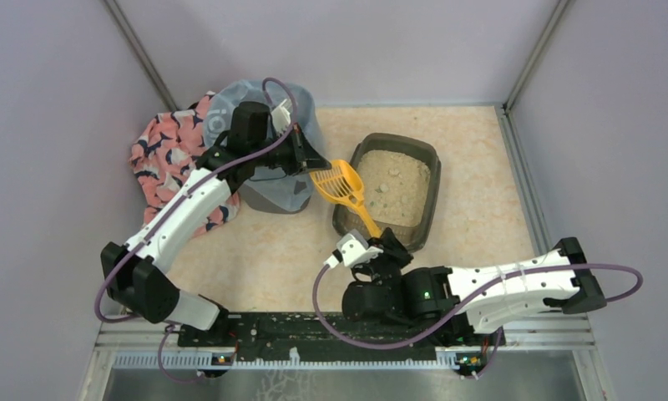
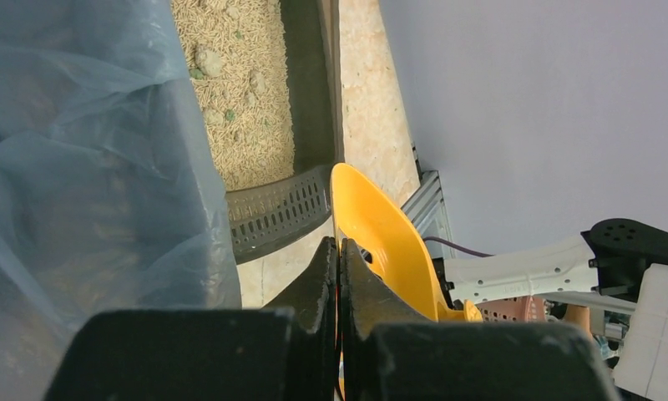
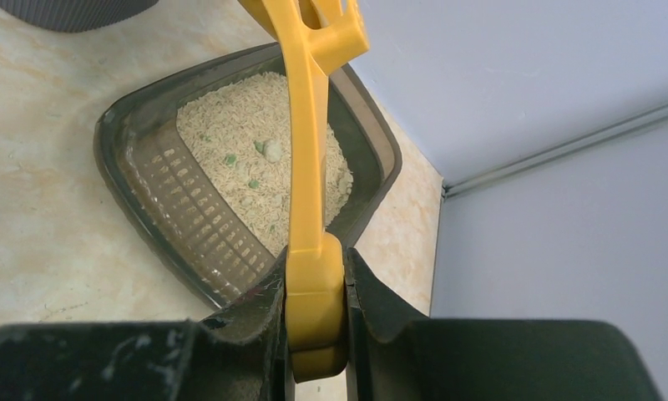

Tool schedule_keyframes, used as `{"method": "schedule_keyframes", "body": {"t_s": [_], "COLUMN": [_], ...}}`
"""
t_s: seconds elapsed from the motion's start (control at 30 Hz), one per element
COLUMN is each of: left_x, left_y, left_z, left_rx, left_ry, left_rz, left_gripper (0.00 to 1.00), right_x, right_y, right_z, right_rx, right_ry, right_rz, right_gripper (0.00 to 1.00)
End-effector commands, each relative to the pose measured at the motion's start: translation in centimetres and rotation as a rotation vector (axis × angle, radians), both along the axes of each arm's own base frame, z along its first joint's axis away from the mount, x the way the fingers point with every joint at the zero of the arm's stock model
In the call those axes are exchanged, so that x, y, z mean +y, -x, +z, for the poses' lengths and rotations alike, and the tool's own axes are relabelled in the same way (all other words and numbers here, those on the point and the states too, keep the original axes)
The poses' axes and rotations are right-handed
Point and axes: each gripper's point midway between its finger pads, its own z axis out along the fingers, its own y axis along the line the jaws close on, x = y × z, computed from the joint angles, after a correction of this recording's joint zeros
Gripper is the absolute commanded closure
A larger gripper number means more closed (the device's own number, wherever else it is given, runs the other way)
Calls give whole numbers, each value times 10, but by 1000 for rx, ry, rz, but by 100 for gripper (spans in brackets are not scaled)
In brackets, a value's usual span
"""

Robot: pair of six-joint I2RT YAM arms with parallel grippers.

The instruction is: Clean the litter box

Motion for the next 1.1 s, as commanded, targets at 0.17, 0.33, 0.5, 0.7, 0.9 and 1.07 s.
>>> {"method": "schedule_keyframes", "body": {"t_s": [0.17, 0.33, 0.5, 0.7, 0.9, 1.07], "left_x": [-7, -14, -13, -8, -1, 23], "left_y": [23, 24, 15, -1, -13, -15], "left_z": [24, 47, 63, 95, 115, 117], "left_rx": [20, -9, -51, -151, -306, -374], "left_ry": [85, 173, 232, 314, 407, 523], "left_rz": [-67, -86, -20, 85, 150, 302], "left_gripper": [100, 100, 100, 100, 100, 100], "right_x": [-7, -25, -46, -86, -116, -126], "right_y": [0, -2, -3, -7, -11, -12], "right_z": [52, 66, 75, 83, 93, 104], "right_rx": [-8, 20, 70, 122, 151, 147], "right_ry": [-392, -555, -752, -1050, -1262, -1338], "right_rz": [-39, -27, -13, -52, -52, -13], "right_gripper": [47, 41, 19, 5, 2, 2]}}
